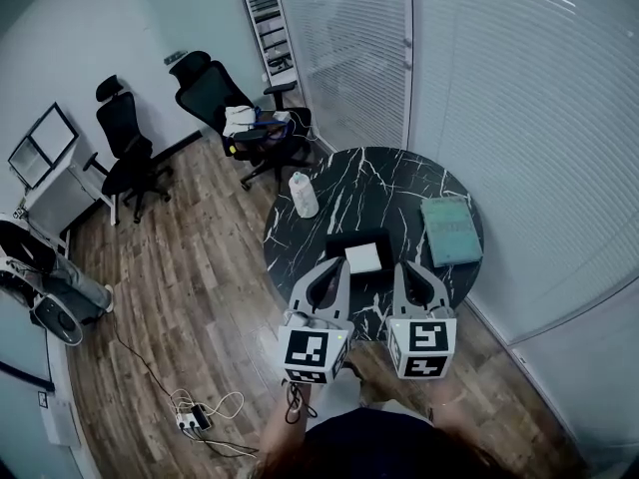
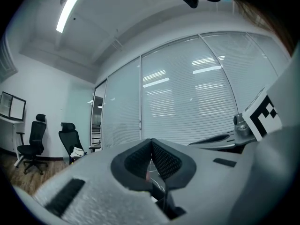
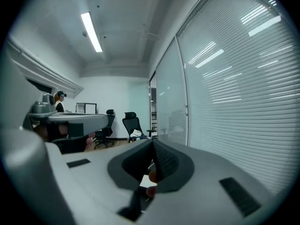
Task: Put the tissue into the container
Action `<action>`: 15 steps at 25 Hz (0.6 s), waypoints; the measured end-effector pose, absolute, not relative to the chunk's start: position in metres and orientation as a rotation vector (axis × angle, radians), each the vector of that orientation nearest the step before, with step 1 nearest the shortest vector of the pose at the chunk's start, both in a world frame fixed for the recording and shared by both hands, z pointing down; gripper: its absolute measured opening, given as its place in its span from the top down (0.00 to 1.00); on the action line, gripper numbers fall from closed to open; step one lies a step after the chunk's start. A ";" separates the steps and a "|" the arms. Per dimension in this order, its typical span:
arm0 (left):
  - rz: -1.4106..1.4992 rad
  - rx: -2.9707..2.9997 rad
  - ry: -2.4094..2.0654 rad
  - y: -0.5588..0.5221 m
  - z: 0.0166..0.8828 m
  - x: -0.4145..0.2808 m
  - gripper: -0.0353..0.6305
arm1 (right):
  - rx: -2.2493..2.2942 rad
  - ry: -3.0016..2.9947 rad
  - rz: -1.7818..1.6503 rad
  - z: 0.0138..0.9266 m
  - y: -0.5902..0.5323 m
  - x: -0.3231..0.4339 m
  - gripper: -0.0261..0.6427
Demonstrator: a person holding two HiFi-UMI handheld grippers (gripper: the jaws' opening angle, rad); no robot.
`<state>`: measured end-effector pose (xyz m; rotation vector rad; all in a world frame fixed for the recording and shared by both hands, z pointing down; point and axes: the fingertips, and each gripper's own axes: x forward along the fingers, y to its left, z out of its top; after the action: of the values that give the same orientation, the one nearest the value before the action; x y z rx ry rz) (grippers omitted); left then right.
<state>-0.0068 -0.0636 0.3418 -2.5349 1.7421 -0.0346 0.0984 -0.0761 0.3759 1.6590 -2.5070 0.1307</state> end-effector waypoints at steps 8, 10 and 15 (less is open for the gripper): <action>-0.004 -2.517 1.742 -0.043 0.338 0.006 0.91 | 1.610 -2.554 0.010 0.363 -0.053 0.100 0.93; -0.010 -2.513 1.738 -0.036 0.337 0.009 0.91 | 1.603 -2.575 0.007 0.360 -0.045 0.100 0.93; -0.016 -2.496 1.739 -0.018 0.334 0.013 0.91 | 1.607 -2.617 -0.006 0.351 -0.026 0.103 0.93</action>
<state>0.0133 -0.0182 0.3341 -2.4960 1.7391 -0.0162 0.1034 -0.0263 0.3512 1.6065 -2.6172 -0.0056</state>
